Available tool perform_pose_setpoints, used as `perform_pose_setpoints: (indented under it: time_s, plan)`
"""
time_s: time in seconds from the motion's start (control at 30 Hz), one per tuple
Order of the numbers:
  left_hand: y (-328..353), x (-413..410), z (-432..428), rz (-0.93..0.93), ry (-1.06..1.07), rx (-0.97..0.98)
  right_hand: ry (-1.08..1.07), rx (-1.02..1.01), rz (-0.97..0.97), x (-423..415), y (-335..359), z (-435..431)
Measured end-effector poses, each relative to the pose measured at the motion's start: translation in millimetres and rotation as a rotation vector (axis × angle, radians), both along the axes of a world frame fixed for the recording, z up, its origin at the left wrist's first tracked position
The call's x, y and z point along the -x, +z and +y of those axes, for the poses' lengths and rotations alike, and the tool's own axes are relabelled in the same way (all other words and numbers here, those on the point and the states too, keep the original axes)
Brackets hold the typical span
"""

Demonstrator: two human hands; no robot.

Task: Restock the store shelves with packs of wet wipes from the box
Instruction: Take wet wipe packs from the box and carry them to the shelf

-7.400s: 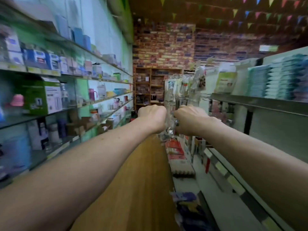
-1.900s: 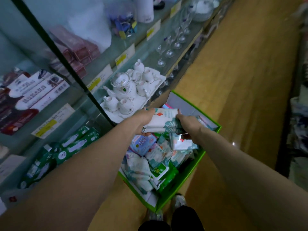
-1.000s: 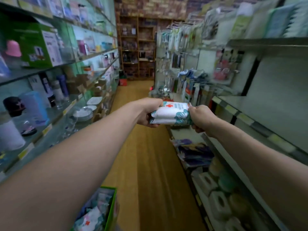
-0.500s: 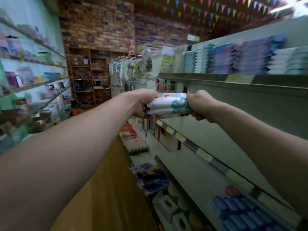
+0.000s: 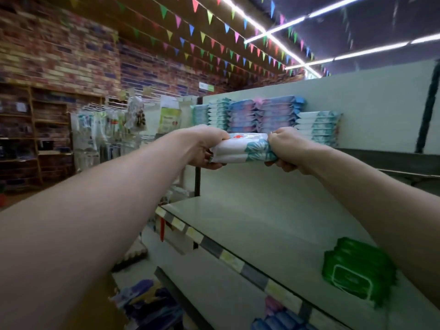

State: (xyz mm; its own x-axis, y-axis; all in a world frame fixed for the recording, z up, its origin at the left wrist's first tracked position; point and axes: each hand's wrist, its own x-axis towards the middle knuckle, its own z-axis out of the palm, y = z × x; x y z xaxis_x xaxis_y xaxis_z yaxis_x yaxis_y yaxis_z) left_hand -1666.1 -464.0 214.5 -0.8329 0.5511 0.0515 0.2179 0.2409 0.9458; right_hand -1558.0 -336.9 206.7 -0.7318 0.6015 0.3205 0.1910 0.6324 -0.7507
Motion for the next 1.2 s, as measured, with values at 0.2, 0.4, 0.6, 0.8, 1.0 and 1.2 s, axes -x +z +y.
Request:
perform_pose_setpoints:
  time_s: [0.2,0.4,0.6,0.8,1.0,1.2]
  plan:
    - [22,29,44,0.043,-0.134,-0.009,-0.146,-0.019,0.008,15,23,27]
    - [40,51,86,0.078,-0.26,-0.019,-0.316,-0.033,-0.008,26,41,53]
    - [57,61,122,0.047,-0.381,-0.019,-0.382,-0.057,-0.027,25,56,75]
    - [69,58,174,0.073,-0.493,-0.008,-0.488,-0.065,-0.065,12,71,108]
    - [85,49,224,0.103,-0.547,-0.031,-0.513,-0.083,-0.067,-1,88,142]
    - [106,58,251,0.007,-0.595,-0.146,-0.512,-0.076,-0.033,5,105,176]
